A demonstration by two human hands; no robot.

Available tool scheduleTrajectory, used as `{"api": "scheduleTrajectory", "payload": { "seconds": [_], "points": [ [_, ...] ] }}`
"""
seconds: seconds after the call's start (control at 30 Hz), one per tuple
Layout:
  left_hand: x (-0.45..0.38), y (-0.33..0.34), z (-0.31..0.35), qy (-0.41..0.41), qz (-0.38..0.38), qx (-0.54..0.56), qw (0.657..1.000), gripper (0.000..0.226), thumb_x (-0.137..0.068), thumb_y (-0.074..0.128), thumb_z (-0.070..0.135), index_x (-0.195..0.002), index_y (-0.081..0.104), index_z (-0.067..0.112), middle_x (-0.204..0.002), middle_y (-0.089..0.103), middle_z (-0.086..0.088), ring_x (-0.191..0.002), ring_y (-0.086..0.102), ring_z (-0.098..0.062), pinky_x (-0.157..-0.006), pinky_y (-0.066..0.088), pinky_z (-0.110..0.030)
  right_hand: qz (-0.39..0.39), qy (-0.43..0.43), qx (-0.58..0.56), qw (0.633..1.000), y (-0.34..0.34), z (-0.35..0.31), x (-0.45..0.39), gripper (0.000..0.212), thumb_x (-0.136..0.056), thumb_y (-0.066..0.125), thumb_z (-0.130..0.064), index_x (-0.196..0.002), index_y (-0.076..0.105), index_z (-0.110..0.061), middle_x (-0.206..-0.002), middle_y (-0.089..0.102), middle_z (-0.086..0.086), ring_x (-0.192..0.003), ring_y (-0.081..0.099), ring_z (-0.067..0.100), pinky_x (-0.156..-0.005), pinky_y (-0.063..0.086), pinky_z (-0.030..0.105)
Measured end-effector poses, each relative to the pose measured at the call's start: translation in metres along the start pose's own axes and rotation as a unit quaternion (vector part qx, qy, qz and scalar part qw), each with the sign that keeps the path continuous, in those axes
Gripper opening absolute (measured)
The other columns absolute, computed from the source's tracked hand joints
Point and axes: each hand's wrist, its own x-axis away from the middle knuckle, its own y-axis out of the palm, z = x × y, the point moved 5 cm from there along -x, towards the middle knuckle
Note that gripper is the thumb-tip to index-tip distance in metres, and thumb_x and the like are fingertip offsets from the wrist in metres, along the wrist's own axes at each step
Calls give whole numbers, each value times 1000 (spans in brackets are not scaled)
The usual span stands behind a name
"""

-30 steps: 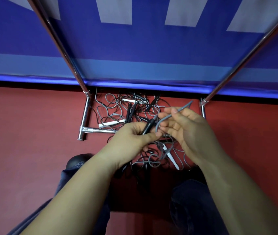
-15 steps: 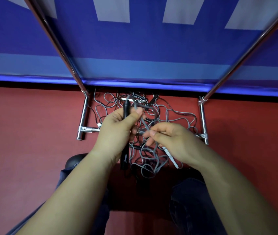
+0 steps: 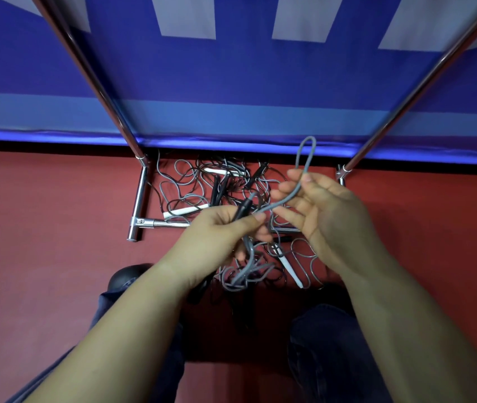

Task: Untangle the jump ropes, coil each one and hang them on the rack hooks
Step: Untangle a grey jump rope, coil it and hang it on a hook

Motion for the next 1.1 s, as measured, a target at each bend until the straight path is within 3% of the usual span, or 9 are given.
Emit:
{"api": "scheduleTrajectory", "payload": {
  "seconds": [0.1, 0.2, 0.33, 0.47, 0.57, 0.7, 0.83, 0.97, 1.1],
  "points": [
    [0, -4, 3, 16, 43, 57, 997, 24, -91, 56, 20, -69, 63, 12, -72, 73, -4, -36, 37, -6, -36, 28, -12, -6, 13, 92, 996, 1, 6, 0, 19, -97, 44, -15, -89, 61, -19, -78, 69, 0, -74, 69, 12, -69, 56, 26],
    [-1, -9, 7, 36, 68, 145, 986, 26, -91, 52, 19, -69, 62, 11, -65, 67, -9, -33, 34, -5, -34, 26, -13, -70, 42, 266, 960, 9, 19, 6, 10, -94, 51, -24, -94, 61, -25, -88, 69, -8, -86, 67, 12, -82, 53, 29],
    [-1, -10, 11, 45, 67, 195, 977, 26, -94, 47, 18, -73, 60, 9, -56, 57, -5, -32, 31, -3, -33, 24, -13, -147, 97, 297, 938, 17, 28, 13, 24, -92, 50, -32, -110, 61, -21, -97, 69, -2, -93, 66, 13, -89, 51, 30],
    [-1, -11, 12, 46, 75, 202, 975, 24, -94, 48, 19, -76, 60, 10, -66, 67, -3, -35, 36, -3, -34, 25, -14, -170, 55, 349, 920, 18, 28, 13, 10, -92, 54, -26, -92, 64, -26, -86, 68, -8, -82, 63, 6, -83, 50, 24],
    [-1, -13, 11, 55, 98, 174, 978, 23, -94, 51, 19, -74, 62, 13, -74, 67, -2, -39, 40, -3, -36, 29, -15, -157, 30, 372, 915, 16, 28, 10, 10, -90, 57, -28, -83, 64, -28, -73, 67, -15, -73, 61, -1, -72, 45, 17],
    [0, -14, 10, 51, 106, 152, 981, 23, -94, 51, 21, -75, 63, 14, -71, 70, 1, -41, 43, -3, -38, 30, -15, -141, 29, 355, 924, 12, 30, 7, 7, -87, 62, -29, -81, 65, -28, -76, 69, -19, -75, 62, -8, -79, 44, 18],
    [0, -10, 11, 53, 84, 147, 984, 23, -94, 50, 20, -76, 62, 12, -80, 68, -15, -40, 43, -4, -37, 30, -15, -140, 24, 375, 916, 12, 35, 7, 5, -82, 67, -30, -80, 65, -26, -92, 71, -10, -91, 65, 3, -93, 47, 30],
    [1, -17, 15, 75, 122, 179, 973, 22, -95, 50, 19, -76, 59, 13, -76, 73, -4, -38, 40, -4, -37, 29, -15, -37, -2, 458, 888, -2, 25, 4, 14, -88, 60, -27, -76, 62, -21, -80, 70, 4, -81, 64, 21, -73, 47, 28],
    [2, -22, 17, 88, 142, 196, 966, 22, -96, 48, 19, -77, 58, 14, -68, 71, -1, -39, 39, -4, -37, 29, -15, 13, 36, 462, 886, -14, 31, -1, 19, -89, 59, -18, -108, 62, -18, -98, 66, 1, -84, 62, 15, -70, 43, 18]
  ]
}}
